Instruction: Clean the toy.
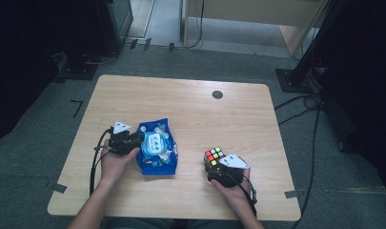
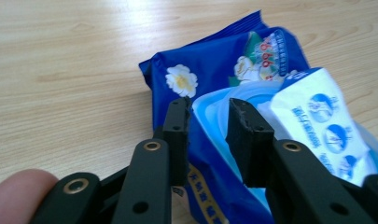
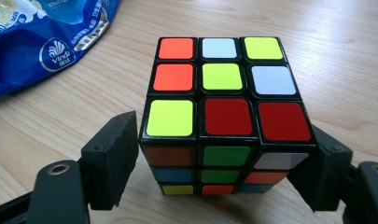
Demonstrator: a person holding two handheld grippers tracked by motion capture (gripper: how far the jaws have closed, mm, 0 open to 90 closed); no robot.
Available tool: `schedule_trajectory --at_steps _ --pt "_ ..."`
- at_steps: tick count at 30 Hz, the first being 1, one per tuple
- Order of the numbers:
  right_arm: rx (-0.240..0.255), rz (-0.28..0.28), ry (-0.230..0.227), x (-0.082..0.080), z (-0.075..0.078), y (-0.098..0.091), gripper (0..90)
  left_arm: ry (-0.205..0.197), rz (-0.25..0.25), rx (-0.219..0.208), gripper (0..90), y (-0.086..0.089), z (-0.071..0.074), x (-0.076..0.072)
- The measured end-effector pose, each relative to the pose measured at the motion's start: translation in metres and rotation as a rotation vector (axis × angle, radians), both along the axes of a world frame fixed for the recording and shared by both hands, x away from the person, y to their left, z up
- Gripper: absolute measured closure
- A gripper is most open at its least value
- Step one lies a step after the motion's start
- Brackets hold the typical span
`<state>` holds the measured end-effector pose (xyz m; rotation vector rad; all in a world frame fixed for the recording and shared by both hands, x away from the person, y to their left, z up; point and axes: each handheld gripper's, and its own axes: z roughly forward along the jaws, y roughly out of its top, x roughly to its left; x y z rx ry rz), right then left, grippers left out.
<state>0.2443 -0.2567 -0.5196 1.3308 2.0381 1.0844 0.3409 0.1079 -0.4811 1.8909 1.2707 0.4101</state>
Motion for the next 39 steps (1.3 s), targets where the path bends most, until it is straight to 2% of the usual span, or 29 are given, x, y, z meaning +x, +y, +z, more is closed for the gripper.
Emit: schedule_trajectory --at_steps 1,4,6,7,9,10,11,14,17,20,27,32,34,39 --pt "0.000 0.000 0.000 0.000 0.000 0.000 24.3 -0.030 -0.024 -0.014 69.8 -0.003 0.006 -0.006" --pt "0.002 0.000 0.001 0.000 0.000 0.000 24.3 -0.047 -0.051 -0.014 69.8 -0.007 0.009 -0.009" --pt "0.002 0.000 0.001 0.000 0.000 0.000 24.3 -0.040 -0.056 -0.004 70.0 -0.010 0.008 -0.007" --pt "0.002 -0.001 0.002 0.000 0.000 0.000 24.4 -0.020 -0.039 -0.006 71.8 -0.009 0.003 -0.003" --pt "0.002 -0.001 0.002 0.000 0.000 0.000 24.5 -0.008 -0.027 -0.007 73.5 -0.008 0.001 -0.002" --pt "0.004 -0.001 0.002 0.000 0.000 0.000 24.5 -0.001 -0.023 -0.010 76.9 -0.007 -0.001 0.000" --pt "0.006 0.001 0.001 0.000 0.000 0.000 24.6 0.005 -0.030 -0.012 84.9 -0.006 -0.003 0.000" --pt "0.007 0.002 0.002 0.000 0.000 0.000 24.7 0.000 -0.047 -0.013 90.0 -0.005 -0.007 -0.002" --pt "0.008 0.002 0.004 0.001 0.000 0.000 24.9 0.004 -0.059 -0.009 89.8 -0.004 -0.006 -0.001" --pt "0.011 0.002 0.004 0.001 0.000 -0.001 25.1 0.009 -0.092 -0.045 86.2 -0.001 -0.004 -0.005" --pt "0.008 -0.001 0.002 0.000 0.000 0.000 25.4 -0.006 -0.150 -0.052 81.5 -0.007 0.000 -0.013" --pt "0.009 -0.004 0.002 0.000 0.000 0.000 25.5 -0.008 -0.172 -0.056 79.6 -0.011 0.001 -0.015" --pt "0.007 -0.004 0.001 0.000 0.000 0.000 25.5 -0.012 -0.193 -0.076 78.8 -0.012 0.002 -0.016" --pt "0.005 -0.004 0.000 0.000 0.000 0.000 25.5 -0.043 -0.236 -0.076 78.4 -0.016 0.005 -0.020"
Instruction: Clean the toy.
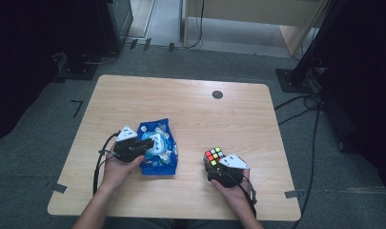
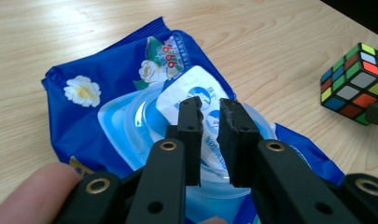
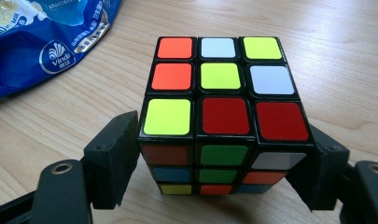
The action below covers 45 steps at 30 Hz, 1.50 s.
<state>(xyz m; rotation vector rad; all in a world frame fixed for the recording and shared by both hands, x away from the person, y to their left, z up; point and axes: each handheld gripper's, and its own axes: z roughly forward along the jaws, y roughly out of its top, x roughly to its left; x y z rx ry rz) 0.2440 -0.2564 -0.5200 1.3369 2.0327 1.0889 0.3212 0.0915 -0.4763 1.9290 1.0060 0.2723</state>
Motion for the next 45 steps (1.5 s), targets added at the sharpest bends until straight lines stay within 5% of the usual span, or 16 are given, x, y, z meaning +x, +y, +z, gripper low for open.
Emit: schedule_trajectory --at_steps 5,9,10,13,16,21,26,33,45 --pt "0.000 -0.001 -0.001 0.000 0.000 0.000 25.5 -0.006 0.029 -0.003 71.5 0.000 0.001 0.001" --pt "0.000 -0.001 -0.002 0.000 0.000 0.000 25.5 -0.006 0.107 -0.032 67.9 0.005 0.002 0.005" --pt "0.001 -0.001 -0.002 0.000 0.000 0.000 25.4 -0.008 0.155 -0.041 70.7 0.009 0.003 0.008" --pt "0.000 0.002 -0.002 0.000 0.000 0.000 25.5 0.009 0.168 -0.050 83.1 0.012 0.003 0.012" --pt "0.000 0.002 -0.002 0.000 0.000 0.000 25.5 0.021 0.137 -0.072 79.6 0.008 0.004 0.015" --pt "0.000 -0.001 -0.002 0.000 0.000 0.000 25.5 0.030 0.132 -0.089 46.5 0.002 0.003 0.016" --pt "-0.003 0.003 -0.005 0.000 0.000 0.000 25.6 0.068 0.103 -0.052 33.1 -0.006 0.000 0.017" --pt "-0.004 0.004 -0.003 0.000 0.000 0.000 25.5 0.077 0.025 -0.018 33.3 -0.016 -0.004 0.015" --pt "-0.004 0.004 -0.004 0.000 0.000 0.000 25.4 0.001 -0.112 -0.102 44.0 -0.010 0.008 -0.009"
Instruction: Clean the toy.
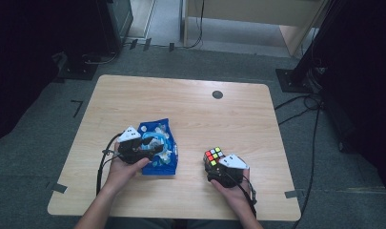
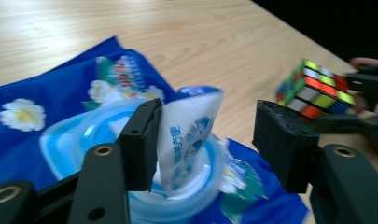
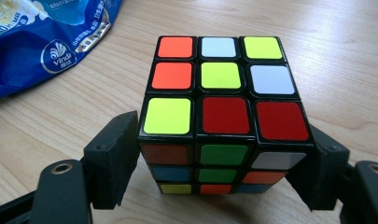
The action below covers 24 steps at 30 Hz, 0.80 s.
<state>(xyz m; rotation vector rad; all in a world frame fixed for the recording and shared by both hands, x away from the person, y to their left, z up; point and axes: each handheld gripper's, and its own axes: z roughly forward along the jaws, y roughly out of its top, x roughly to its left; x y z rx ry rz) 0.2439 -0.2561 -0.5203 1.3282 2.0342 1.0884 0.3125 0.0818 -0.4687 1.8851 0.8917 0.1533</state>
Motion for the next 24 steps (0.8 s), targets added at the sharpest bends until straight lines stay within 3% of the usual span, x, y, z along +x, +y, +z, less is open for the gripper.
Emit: schedule_trajectory --at_steps 3,4,5,6,7,11,15,16,18,19,24 --pt "0.000 0.001 0.000 0.000 0.000 0.000 25.4 -0.004 -0.071 0.020 47.5 -0.001 0.000 -0.006" --pt "0.000 0.001 0.000 0.000 0.000 0.000 25.4 -0.004 -0.071 0.020 48.8 -0.001 0.000 -0.006" --pt "-0.001 0.002 0.000 0.000 0.000 0.000 25.4 0.005 -0.115 0.025 50.1 -0.001 -0.002 -0.008" --pt "-0.001 0.002 0.000 0.000 0.000 0.000 25.4 0.005 -0.115 0.025 50.2 -0.001 -0.002 -0.008" --pt "-0.003 0.003 -0.002 0.000 0.000 0.000 25.5 0.011 -0.154 0.045 50.3 -0.003 -0.003 -0.010" --pt "-0.002 0.004 -0.001 0.000 0.000 0.000 25.5 0.030 -0.207 0.066 50.2 -0.003 -0.004 -0.010" --pt "-0.002 0.004 -0.002 -0.001 0.000 0.000 25.4 0.065 -0.212 0.039 51.3 0.002 -0.003 -0.008" --pt "-0.002 0.004 -0.002 -0.001 0.000 0.000 25.5 0.070 -0.183 0.028 53.5 0.005 -0.004 -0.006" --pt "-0.002 0.004 -0.002 -0.001 0.000 0.000 25.5 0.076 -0.180 0.016 55.6 0.007 -0.004 -0.004" --pt "-0.002 0.003 -0.001 -0.001 0.000 0.001 25.4 0.105 -0.179 -0.005 56.0 0.009 -0.005 -0.002" --pt "-0.007 0.002 -0.003 -0.001 0.000 0.001 25.5 0.149 -0.177 -0.060 55.8 0.014 -0.006 0.003"
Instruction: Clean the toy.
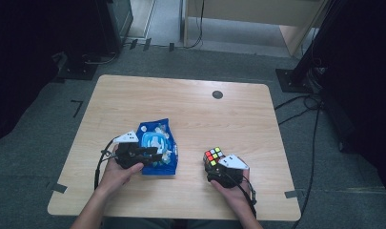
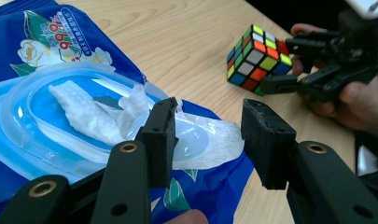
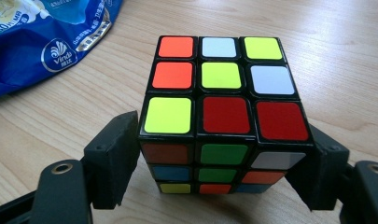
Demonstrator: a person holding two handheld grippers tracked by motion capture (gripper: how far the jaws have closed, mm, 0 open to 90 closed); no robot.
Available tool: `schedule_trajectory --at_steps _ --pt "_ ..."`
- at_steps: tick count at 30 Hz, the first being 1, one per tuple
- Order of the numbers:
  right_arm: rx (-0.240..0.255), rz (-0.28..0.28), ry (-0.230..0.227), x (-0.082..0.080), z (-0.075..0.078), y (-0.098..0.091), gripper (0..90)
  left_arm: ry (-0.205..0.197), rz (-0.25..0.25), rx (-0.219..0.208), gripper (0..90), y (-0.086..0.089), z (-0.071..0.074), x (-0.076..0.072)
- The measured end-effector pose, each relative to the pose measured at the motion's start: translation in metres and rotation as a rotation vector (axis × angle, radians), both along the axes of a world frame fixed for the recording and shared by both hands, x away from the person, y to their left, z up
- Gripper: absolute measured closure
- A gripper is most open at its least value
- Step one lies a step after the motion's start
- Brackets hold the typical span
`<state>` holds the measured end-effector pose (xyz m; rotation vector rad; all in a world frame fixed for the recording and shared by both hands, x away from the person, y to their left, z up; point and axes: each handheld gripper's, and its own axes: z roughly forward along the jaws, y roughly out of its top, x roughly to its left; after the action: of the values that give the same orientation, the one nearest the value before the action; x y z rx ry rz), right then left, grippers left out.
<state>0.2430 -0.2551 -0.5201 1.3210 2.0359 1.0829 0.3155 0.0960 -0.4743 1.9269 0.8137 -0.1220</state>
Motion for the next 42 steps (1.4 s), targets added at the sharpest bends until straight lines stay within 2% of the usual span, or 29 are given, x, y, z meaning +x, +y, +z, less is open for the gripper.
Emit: schedule_trajectory --at_steps 1,2,3,4,7,14,15,16,17,19,20,21,23,24,25,26,27,28,29,30,31,32,33,34,35,36,38,41,42 --pt "-0.001 0.000 -0.001 0.000 0.000 0.000 25.5 0.024 0.010 -0.030 55.9 0.004 0.000 0.002" --pt "-0.001 0.000 -0.001 0.000 0.000 0.000 25.5 0.024 0.010 -0.030 55.8 0.004 0.000 0.002" --pt "0.000 0.000 -0.001 0.000 0.000 0.000 25.5 0.044 0.017 -0.060 55.7 0.008 0.000 0.005" --pt "0.000 0.000 -0.001 0.000 0.000 0.000 25.5 0.044 0.017 -0.060 55.4 0.008 0.000 0.005" --pt "-0.006 -0.001 -0.005 0.000 0.000 0.000 25.6 0.072 0.041 -0.105 55.2 0.016 -0.001 0.009" --pt "-0.008 -0.002 -0.005 0.000 0.000 0.001 25.7 0.086 0.069 -0.148 55.6 0.023 -0.001 0.012" --pt "-0.009 -0.002 -0.005 0.000 0.000 0.001 25.7 0.076 0.099 -0.150 55.6 0.025 0.000 0.012" --pt "-0.009 -0.002 -0.005 0.000 0.000 0.001 25.7 0.076 0.099 -0.150 55.7 0.025 0.000 0.012" --pt "-0.009 -0.002 -0.005 0.000 0.000 0.001 25.7 0.067 0.146 -0.156 55.8 0.029 0.001 0.014" --pt "-0.008 -0.002 -0.005 0.000 0.000 0.001 25.7 0.059 0.208 -0.165 56.5 0.035 0.000 0.016" --pt "-0.008 -0.002 -0.005 0.000 0.000 0.001 25.7 0.059 0.208 -0.165 57.3 0.035 0.000 0.016" --pt "-0.010 -0.002 -0.005 0.000 0.000 0.001 25.7 0.065 0.284 -0.148 59.0 0.039 -0.002 0.019" --pt "-0.010 -0.002 -0.005 0.000 0.000 0.001 25.7 0.066 0.346 -0.121 62.3 0.041 -0.004 0.021" --pt "-0.010 -0.002 -0.005 0.000 0.000 0.001 25.7 0.066 0.346 -0.121 65.3 0.041 -0.004 0.021" --pt "-0.008 -0.001 -0.003 0.000 0.000 0.001 25.7 0.061 0.397 -0.057 67.6 0.039 -0.006 0.023" --pt "-0.008 -0.001 -0.003 0.000 0.000 0.001 25.7 0.061 0.397 -0.057 69.8 0.039 -0.006 0.023" --pt "-0.011 -0.001 -0.002 0.000 0.000 0.001 25.7 0.051 0.426 -0.006 71.7 0.034 -0.009 0.024" --pt "-0.011 -0.001 -0.002 0.000 0.000 0.001 25.7 0.051 0.426 -0.006 73.6 0.034 -0.009 0.024" --pt "-0.012 -0.002 -0.002 0.000 0.000 0.001 25.7 0.036 0.431 0.040 75.2 0.027 -0.012 0.025" --pt "-0.012 -0.002 -0.002 0.000 0.000 0.001 25.7 0.036 0.431 0.040 76.8 0.027 -0.012 0.025" --pt "-0.013 -0.002 -0.003 0.000 0.000 0.001 25.8 0.008 0.441 0.098 78.7 0.020 -0.014 0.024" --pt "-0.013 -0.002 -0.002 0.000 0.000 0.001 25.8 0.008 0.441 0.098 81.0 0.020 -0.014 0.024" --pt "-0.013 -0.003 -0.003 0.000 0.000 0.001 25.8 -0.026 0.437 0.141 82.2 0.014 -0.016 0.023" --pt "-0.013 -0.003 -0.003 0.000 0.000 0.001 25.8 -0.026 0.437 0.141 83.6 0.014 -0.016 0.023" --pt "-0.012 -0.003 -0.003 0.000 0.000 0.001 25.8 -0.067 0.422 0.173 84.6 0.009 -0.015 0.021" --pt "-0.012 -0.003 -0.003 0.000 0.000 0.001 25.8 -0.067 0.422 0.173 84.5 0.009 -0.015 0.021" --pt "-0.011 -0.002 -0.003 0.000 0.000 0.001 25.8 -0.115 0.381 0.198 81.7 0.002 -0.013 0.017" --pt "-0.011 -0.002 -0.002 0.000 0.000 0.001 25.8 -0.180 0.372 0.267 78.3 -0.006 -0.012 0.012" --pt "-0.010 -0.002 -0.002 0.000 0.000 0.001 25.8 -0.197 0.366 0.275 77.7 -0.008 -0.012 0.011"
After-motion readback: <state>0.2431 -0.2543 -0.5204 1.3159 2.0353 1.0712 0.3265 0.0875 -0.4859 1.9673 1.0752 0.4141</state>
